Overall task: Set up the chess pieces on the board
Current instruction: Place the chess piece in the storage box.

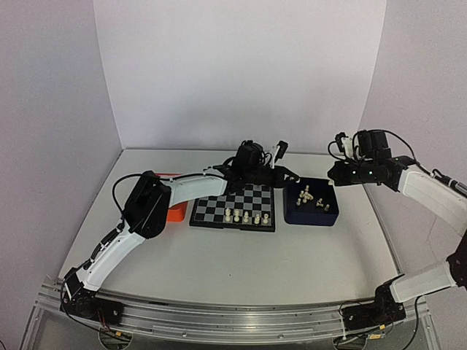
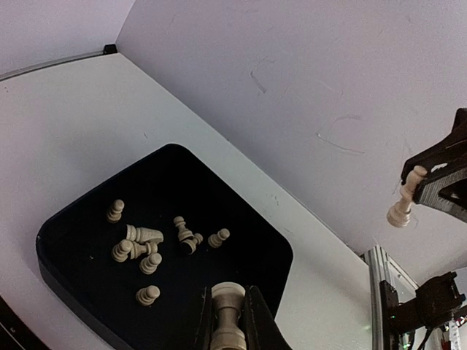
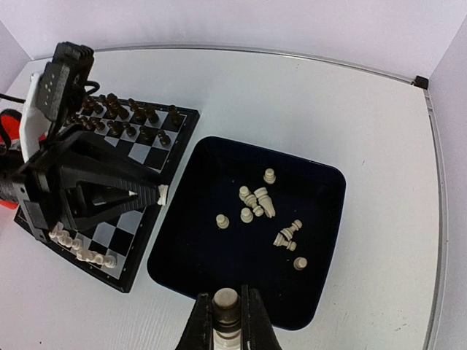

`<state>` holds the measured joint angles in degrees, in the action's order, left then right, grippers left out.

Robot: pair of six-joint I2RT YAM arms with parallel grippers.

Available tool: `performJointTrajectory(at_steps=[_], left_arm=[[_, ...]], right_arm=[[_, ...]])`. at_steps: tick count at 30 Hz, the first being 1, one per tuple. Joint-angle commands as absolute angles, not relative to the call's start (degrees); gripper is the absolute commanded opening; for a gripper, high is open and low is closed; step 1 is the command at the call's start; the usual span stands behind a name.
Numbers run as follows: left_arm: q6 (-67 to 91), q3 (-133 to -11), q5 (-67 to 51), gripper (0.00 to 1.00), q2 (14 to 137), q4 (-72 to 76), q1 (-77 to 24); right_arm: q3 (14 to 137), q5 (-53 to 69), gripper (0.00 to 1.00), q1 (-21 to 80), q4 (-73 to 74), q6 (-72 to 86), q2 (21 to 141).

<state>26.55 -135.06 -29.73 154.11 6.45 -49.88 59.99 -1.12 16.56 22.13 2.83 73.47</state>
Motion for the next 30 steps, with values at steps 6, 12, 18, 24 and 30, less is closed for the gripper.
performJointTrajectory(at_steps=[6, 12, 18, 24, 30], left_arm=[[15.8, -143.2, -17.6, 0.15, 159.6, 8.5, -54.8], [15.0, -144.1, -13.8, 0.17, 162.0, 10.1, -55.0], [15.4, -144.9, -14.1, 0.20, 163.4, 11.5, -55.1], [14.9, -144.8, -14.1, 0.34, 163.2, 11.2, -55.1], [15.0, -145.2, -14.4, 0.40, 162.0, 10.2, -55.1]], right_arm=[[59.4, -4.4, 0.00, 16.8, 22.4, 3.5, 72.5], [58.8, -4.8, 0.00, 16.7, 22.9, 3.2, 71.7], [59.0, -5.5, 0.00, 16.7, 23.4, 2.8, 71.8], [59.3, -5.3, 0.00, 16.8, 23.7, 2.8, 72.2], [59.9, -4.2, 0.00, 16.8, 23.7, 3.2, 72.9]])
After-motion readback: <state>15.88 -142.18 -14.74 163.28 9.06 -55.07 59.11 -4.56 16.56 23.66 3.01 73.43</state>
